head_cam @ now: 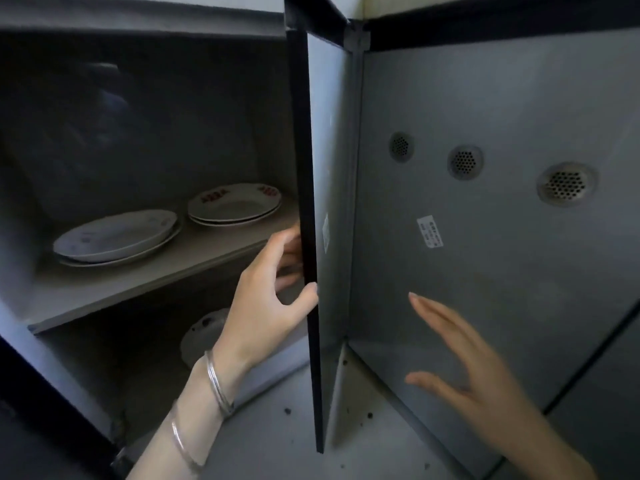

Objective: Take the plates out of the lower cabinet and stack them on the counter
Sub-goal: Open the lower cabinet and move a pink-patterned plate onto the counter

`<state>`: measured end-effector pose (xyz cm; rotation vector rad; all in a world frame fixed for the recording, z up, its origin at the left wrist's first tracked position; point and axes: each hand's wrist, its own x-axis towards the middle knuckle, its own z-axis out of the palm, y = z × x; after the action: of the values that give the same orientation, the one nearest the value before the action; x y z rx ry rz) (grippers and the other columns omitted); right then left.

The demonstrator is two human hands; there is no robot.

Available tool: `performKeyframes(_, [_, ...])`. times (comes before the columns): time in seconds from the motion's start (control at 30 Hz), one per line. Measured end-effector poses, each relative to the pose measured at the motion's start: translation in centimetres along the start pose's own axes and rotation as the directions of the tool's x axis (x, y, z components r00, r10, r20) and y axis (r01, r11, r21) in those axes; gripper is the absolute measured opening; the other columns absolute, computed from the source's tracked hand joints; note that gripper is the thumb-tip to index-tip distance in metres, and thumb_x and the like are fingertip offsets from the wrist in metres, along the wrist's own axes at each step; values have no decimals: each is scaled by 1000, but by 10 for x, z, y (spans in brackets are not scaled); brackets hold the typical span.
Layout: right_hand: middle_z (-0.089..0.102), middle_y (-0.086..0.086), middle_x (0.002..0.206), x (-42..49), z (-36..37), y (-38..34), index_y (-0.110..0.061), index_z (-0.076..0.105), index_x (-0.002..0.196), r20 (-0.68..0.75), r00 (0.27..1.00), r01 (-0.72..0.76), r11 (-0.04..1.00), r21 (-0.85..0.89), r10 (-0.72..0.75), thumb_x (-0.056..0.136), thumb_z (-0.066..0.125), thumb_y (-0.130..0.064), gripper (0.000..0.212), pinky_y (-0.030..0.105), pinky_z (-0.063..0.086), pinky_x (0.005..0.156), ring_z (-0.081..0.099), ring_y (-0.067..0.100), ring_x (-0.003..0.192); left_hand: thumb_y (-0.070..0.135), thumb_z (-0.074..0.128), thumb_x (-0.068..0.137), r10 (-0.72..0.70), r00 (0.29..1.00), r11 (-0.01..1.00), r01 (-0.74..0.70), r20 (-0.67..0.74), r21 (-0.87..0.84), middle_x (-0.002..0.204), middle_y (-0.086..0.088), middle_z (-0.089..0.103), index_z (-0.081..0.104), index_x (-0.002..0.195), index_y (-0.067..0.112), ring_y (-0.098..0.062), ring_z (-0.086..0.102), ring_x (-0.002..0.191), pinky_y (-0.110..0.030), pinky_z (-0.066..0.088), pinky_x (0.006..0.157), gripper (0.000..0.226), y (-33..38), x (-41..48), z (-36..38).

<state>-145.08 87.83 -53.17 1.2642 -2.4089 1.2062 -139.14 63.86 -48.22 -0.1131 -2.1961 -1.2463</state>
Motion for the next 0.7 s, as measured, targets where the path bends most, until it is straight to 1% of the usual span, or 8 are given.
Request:
performKeyframes(0.07, [30, -24, 145, -6, -1, -1, -34, 26, 141, 2, 1000, -15, 1000, 4, 15, 78, 54, -61, 74, 6, 23, 104, 31, -3, 132, 14, 66, 80, 21, 998, 1000, -20, 66, -23, 122, 20, 56, 41, 129, 39, 2, 54, 112, -15, 47, 89, 60, 7, 0, 8])
performKeyframes(0.13, [28, -27, 145, -7, -2, -4, -38, 23, 141, 13, 1000, -27, 1000, 1, 27, 77, 54, -61, 75, 9, 26, 104, 30, -5, 132, 7, 65, 82, 33, 990, 999, -29, 135, -31, 127, 18, 51, 38, 135, 31, 3, 51, 116, -13, 45, 91, 63, 13, 2, 20])
performKeyframes(0.23, [26, -29, 145, -7, -6, -6, -42, 21, 141, 28, 999, -40, 999, -10, 40, 77, 52, -62, 74, 6, 19, 105, 28, -6, 132, 6, 62, 83, 87, 970, 996, -88, 227, -8, 133, 10, 48, 30, 143, 26, 1, 47, 120, -15, 45, 93, 70, 17, 11, 43])
performKeyframes(0.33, [24, -30, 145, -12, -14, -1, -43, 21, 141, 21, 998, -65, 996, -56, 66, 79, 52, -61, 72, 6, 17, 106, 26, -5, 134, 6, 58, 86, 147, 941, 987, -161, 303, 21, 130, 11, 46, 24, 145, 25, 3, 45, 121, -13, 41, 97, 71, 22, 23, 68])
performKeyframes(0.43, [18, -35, 144, -18, -25, 3, -49, 19, 139, 21, 992, -122, 990, -68, 123, 77, 49, -64, 70, 5, 15, 106, 22, -9, 134, 8, 55, 87, 200, 917, 966, -242, 346, 85, 137, 6, 46, 28, 145, 22, -1, 43, 125, -13, 34, 103, 66, 24, 41, 94])
performKeyframes(0.5, [12, -39, 142, -18, -32, 5, -50, 19, 137, 29, 988, -148, 986, -76, 151, 75, 47, -66, 70, 0, 12, 103, 19, -13, 132, 11, 54, 87, 228, 895, 938, -307, 383, 160, 141, 5, 44, 33, 144, 21, -3, 39, 128, -8, 27, 104, 61, 26, 51, 109])
performKeyframes(0.57, [9, -41, 141, -17, -35, 8, -51, 16, 135, 44, 985, -161, 984, -80, 165, 74, 46, -68, 70, -2, 10, 101, 16, -15, 132, 15, 51, 86, 244, 895, 925, -330, 374, 187, 141, 6, 44, 35, 143, 20, -3, 39, 128, -5, 23, 102, 59, 25, 57, 116])
performKeyframes(0.7, [2, -46, 138, -7, -31, 15, -56, 12, 133, 91, 984, -148, 985, -93, 156, 72, 42, -72, 70, -6, 8, 96, 11, -21, 129, 14, 55, 88, 183, 942, 930, -259, 283, 262, 139, 7, 45, 36, 141, 23, -3, 39, 127, -4, 21, 100, 56, 8, 55, 97])
